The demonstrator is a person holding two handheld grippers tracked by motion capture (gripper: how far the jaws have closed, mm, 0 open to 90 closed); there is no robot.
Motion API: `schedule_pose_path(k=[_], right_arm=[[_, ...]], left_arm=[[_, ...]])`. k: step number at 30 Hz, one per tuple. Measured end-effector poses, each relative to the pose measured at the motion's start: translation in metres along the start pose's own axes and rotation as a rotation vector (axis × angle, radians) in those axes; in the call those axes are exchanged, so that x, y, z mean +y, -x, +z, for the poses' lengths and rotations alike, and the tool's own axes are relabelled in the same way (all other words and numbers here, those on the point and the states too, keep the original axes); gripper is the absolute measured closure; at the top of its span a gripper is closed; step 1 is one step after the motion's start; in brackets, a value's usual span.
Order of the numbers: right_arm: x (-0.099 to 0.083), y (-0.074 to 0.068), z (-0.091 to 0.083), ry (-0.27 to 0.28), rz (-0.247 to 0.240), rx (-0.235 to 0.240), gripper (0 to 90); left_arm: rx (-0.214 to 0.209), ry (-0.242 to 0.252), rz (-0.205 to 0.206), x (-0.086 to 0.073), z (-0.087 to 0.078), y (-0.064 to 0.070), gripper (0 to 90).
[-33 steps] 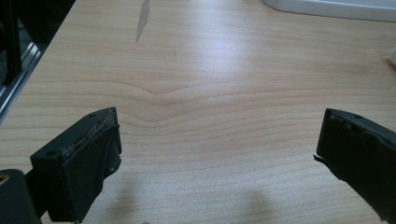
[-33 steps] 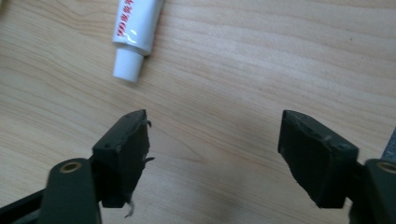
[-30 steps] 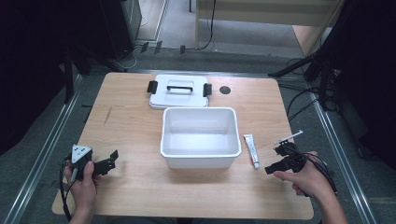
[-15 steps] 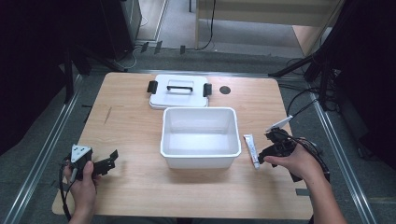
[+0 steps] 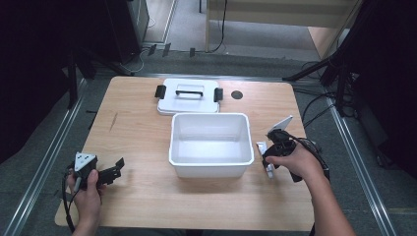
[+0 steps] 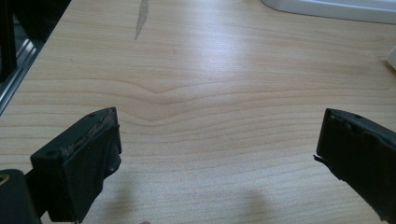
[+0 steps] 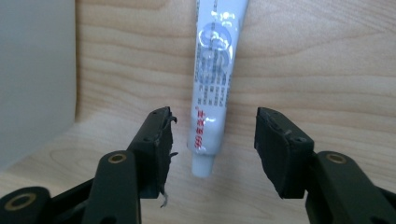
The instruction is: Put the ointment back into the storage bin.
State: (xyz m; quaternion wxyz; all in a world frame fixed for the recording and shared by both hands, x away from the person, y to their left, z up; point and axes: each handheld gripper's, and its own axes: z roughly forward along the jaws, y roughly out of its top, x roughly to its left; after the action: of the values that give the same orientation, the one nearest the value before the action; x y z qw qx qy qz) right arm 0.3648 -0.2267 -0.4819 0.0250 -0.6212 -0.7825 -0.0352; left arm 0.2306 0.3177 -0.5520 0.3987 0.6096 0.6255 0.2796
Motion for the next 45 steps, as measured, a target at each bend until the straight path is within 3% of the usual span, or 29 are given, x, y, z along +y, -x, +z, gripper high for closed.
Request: schedule_pose_path(k=[7,18,28,36,45], right_arm=[[0.008,-0.004,0.007,-0.015,0.024,-0.024,54.8],[0.015,-0.006,0.018,-0.028,0.055,-0.015,63.7],[0.017,-0.007,0.022,-0.032,0.059,-0.041,68.6],[0.016,-0.007,0.022,-0.034,0.034,-0.061,71.8],[0.016,-0.006,0.013,-0.029,0.034,-0.050,72.1]], left_arm=[[-0.001,0.000,0.000,0.000,0.000,0.000,0.5],[-0.001,0.000,0.001,0.000,0.000,0.000,0.6],[-0.001,0.000,0.000,0.000,0.000,0.000,0.6],[-0.001,-0.001,0.000,0.000,0.000,0.000,0.6],[0.000,-0.004,0.005,0.000,0.000,0.000,0.6]])
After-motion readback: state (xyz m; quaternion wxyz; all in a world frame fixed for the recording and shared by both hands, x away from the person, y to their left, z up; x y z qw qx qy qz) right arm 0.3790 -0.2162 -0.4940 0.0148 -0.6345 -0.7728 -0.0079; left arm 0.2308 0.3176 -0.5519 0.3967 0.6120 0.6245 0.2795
